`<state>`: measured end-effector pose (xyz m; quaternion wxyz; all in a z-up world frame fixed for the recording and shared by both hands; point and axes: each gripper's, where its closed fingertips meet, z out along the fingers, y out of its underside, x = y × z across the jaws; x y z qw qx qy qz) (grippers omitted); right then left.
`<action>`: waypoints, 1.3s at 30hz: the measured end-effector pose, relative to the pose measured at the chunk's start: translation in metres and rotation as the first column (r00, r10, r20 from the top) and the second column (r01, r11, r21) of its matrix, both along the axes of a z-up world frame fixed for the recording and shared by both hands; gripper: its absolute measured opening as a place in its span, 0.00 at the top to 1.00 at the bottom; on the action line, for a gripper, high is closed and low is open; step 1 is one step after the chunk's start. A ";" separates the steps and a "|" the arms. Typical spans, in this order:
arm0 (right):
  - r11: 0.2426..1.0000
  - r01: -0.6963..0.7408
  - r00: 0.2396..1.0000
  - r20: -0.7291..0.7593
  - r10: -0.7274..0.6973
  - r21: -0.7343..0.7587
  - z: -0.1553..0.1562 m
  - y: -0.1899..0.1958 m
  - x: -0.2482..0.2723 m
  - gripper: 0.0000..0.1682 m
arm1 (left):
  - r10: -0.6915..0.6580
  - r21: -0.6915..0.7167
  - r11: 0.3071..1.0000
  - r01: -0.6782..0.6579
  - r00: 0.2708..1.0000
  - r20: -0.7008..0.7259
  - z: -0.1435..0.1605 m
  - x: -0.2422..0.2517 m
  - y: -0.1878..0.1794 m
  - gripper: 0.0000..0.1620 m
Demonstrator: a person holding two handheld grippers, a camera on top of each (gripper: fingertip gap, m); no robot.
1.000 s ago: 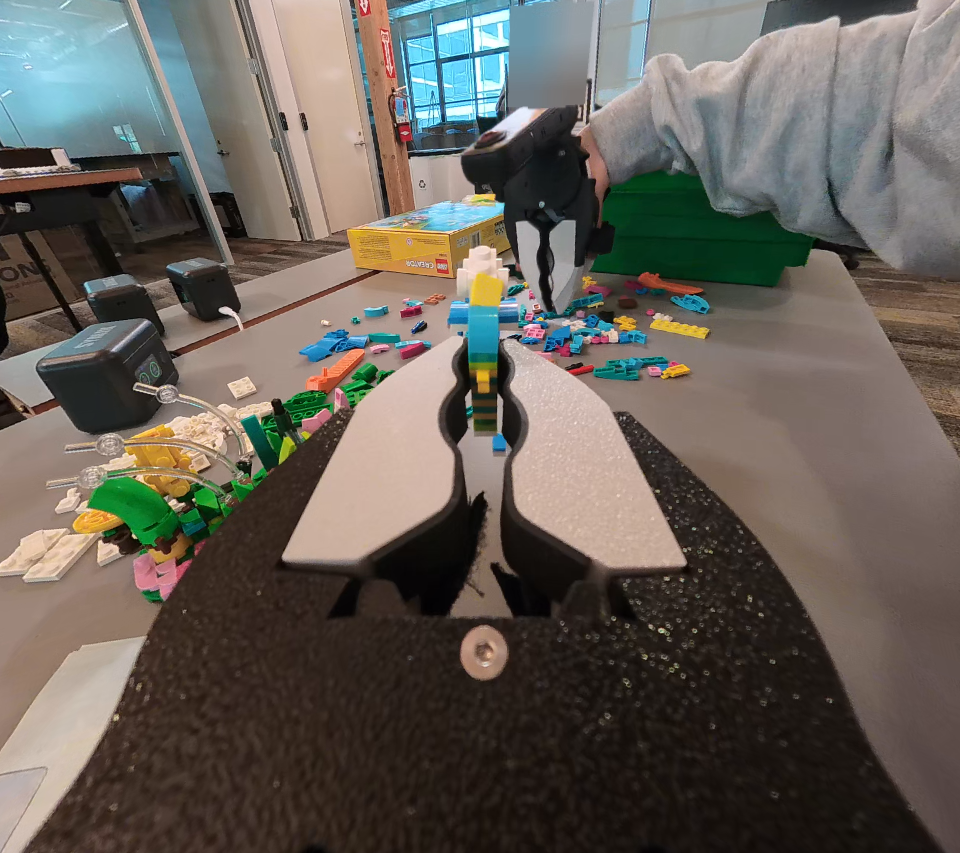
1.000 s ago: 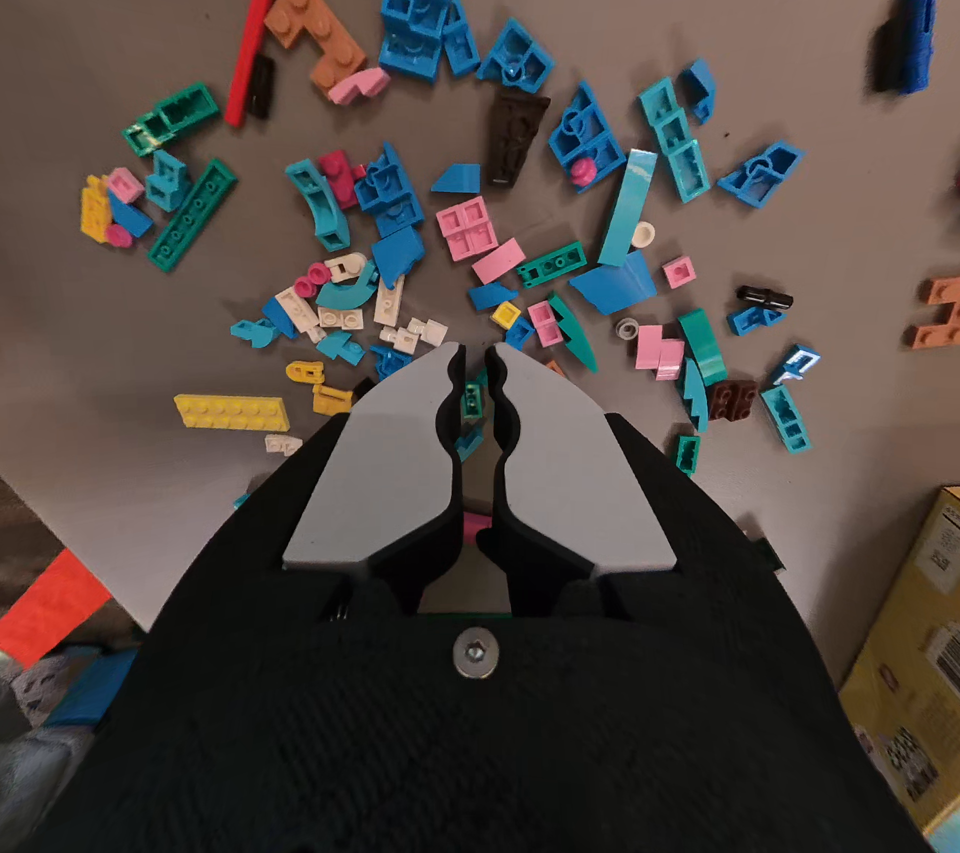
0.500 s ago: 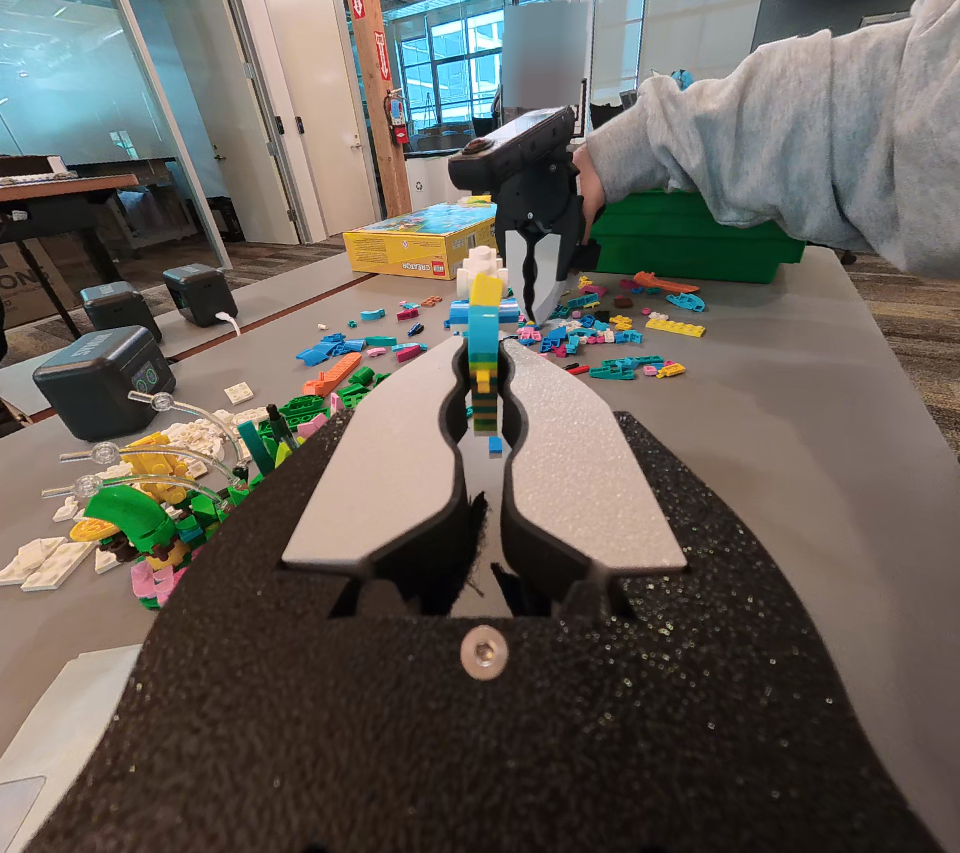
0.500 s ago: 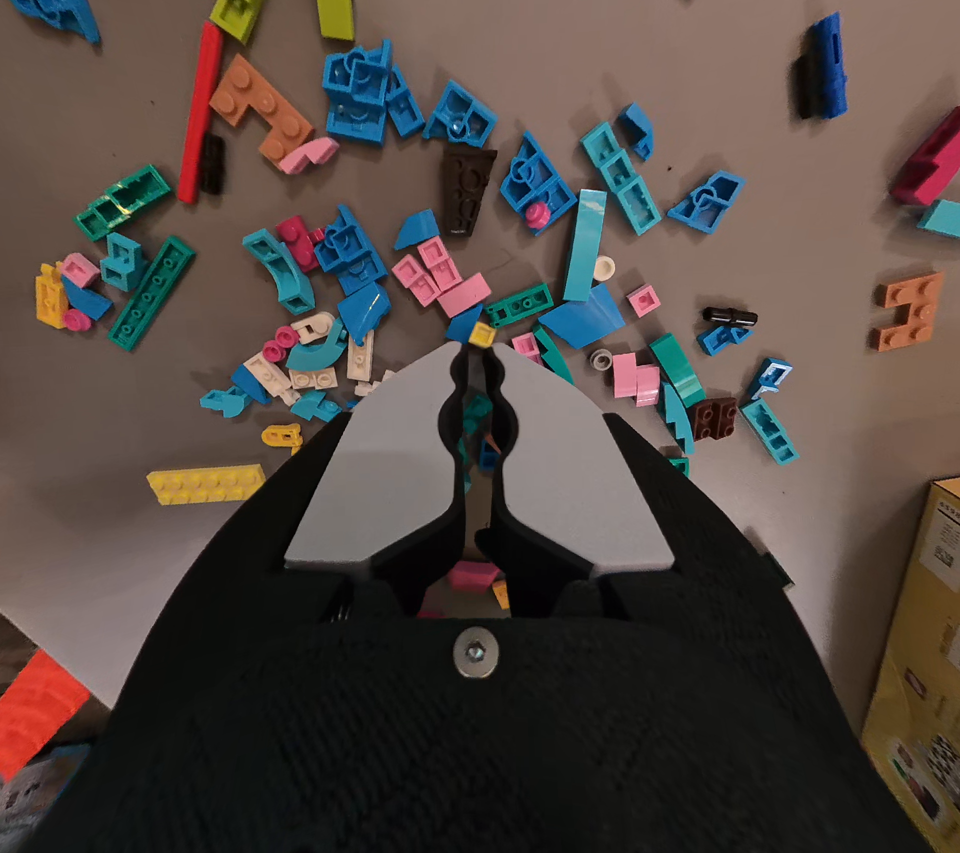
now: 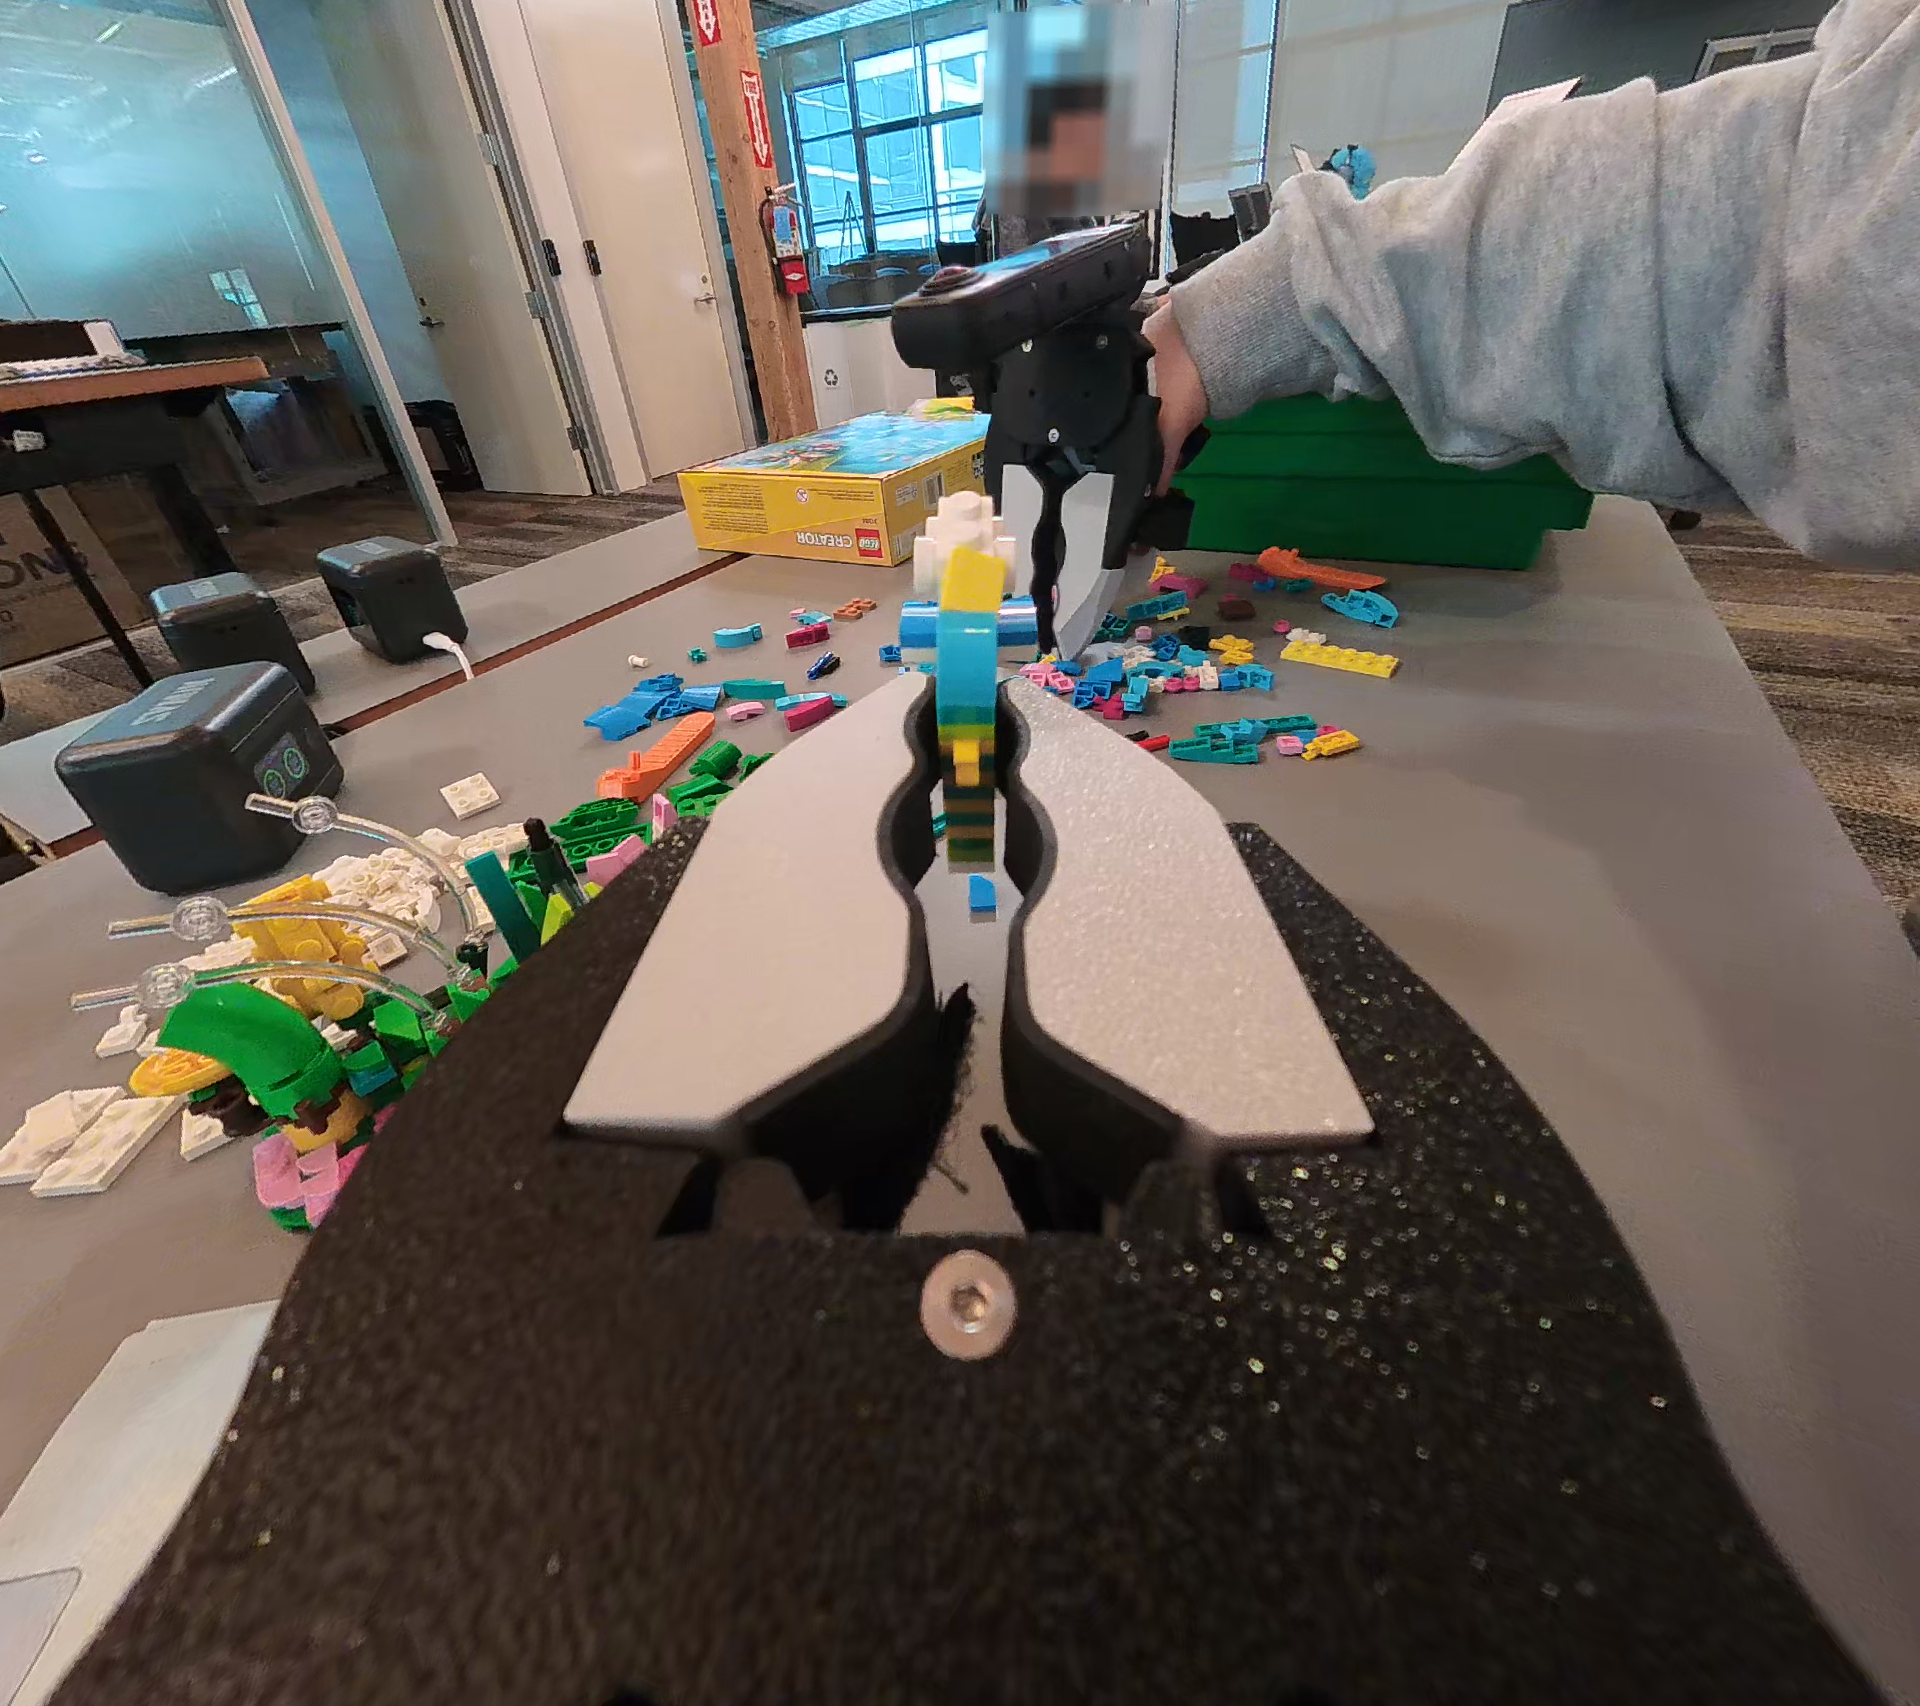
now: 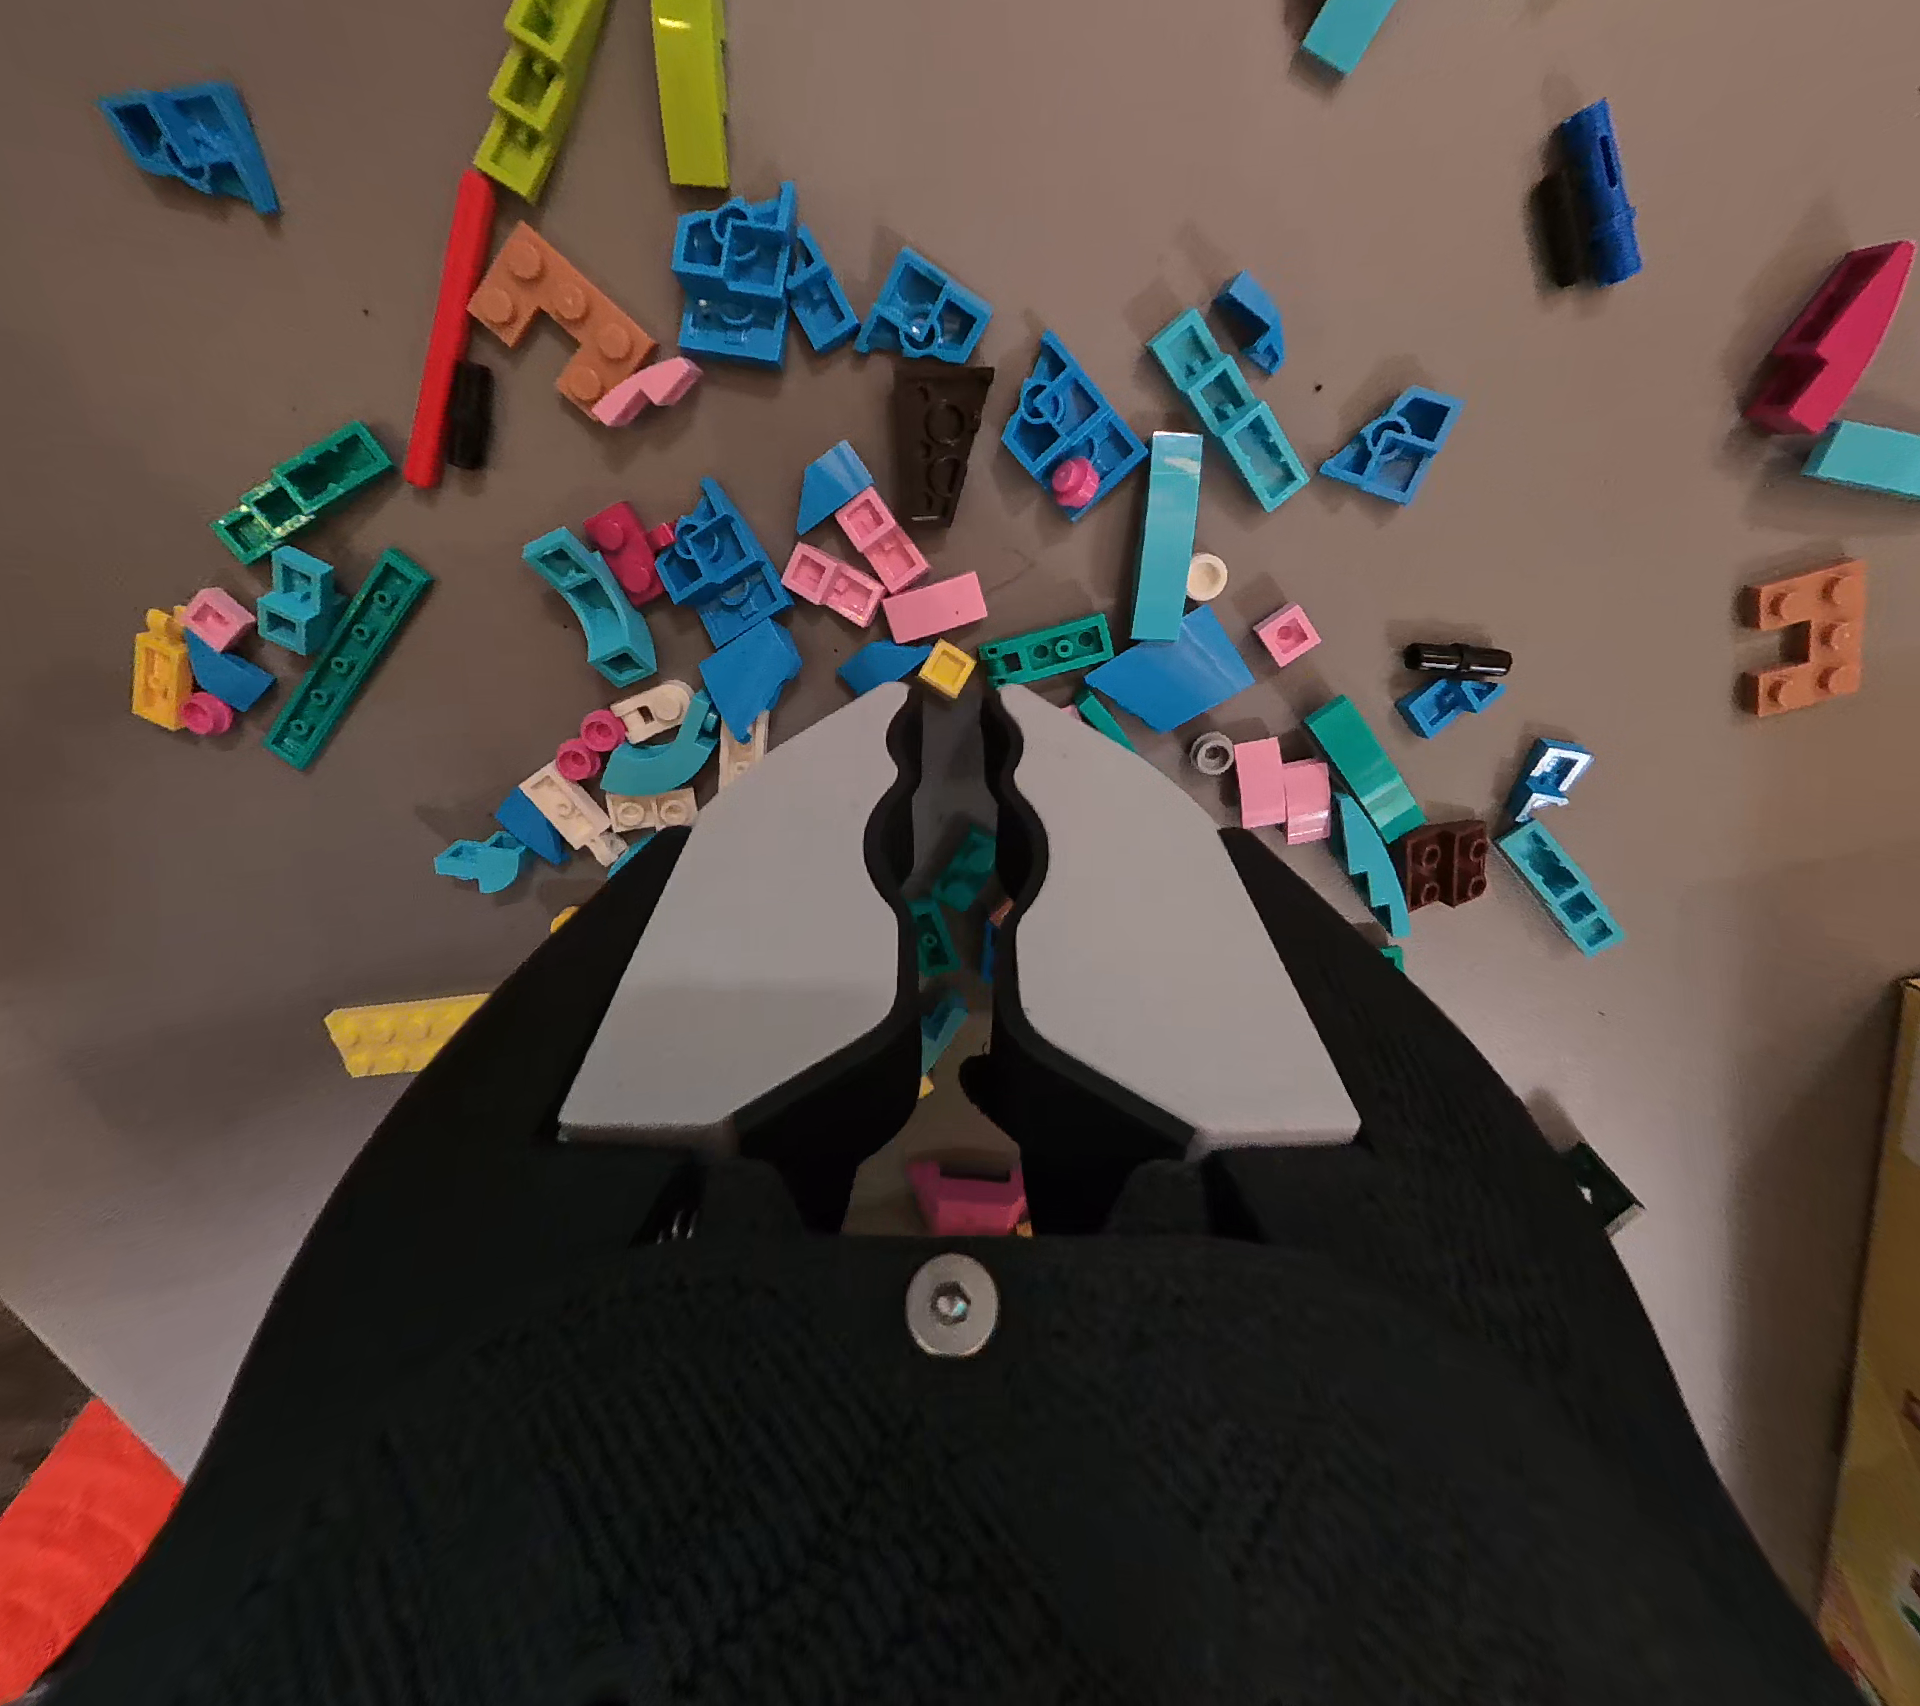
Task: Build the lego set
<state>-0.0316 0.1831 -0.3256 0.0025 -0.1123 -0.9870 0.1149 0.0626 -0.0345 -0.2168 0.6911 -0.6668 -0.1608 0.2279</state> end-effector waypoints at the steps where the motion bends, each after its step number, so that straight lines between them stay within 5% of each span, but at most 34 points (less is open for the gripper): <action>1: 1.000 0.000 1.000 0.002 0.000 -0.005 0.000 -0.001 0.000 0.94 | 0.001 0.000 1.000 -0.001 1.000 0.000 0.000 0.000 0.000 0.95; 9: 1.000 -0.024 1.000 -0.004 0.024 -0.016 -0.001 -0.004 0.000 0.97 | -0.003 0.000 1.000 0.003 1.000 -0.001 0.001 0.000 0.000 0.95; 16: 0.990 -0.141 0.975 -0.174 0.141 0.014 0.019 -0.013 -0.005 1.00 | 0.000 0.000 1.000 0.000 1.000 0.001 0.001 -0.002 0.000 0.95; 25: 0.995 -0.045 0.994 -0.099 0.053 0.086 0.006 0.000 -0.006 0.97 | 0.002 -0.005 1.000 -0.002 1.000 0.002 0.000 -0.003 0.000 0.95; 39: 1.000 0.021 1.000 -0.021 -0.021 -0.004 0.000 -0.007 -0.006 0.94 | -0.001 -0.006 1.000 0.001 1.000 0.004 -0.001 -0.003 0.000 0.95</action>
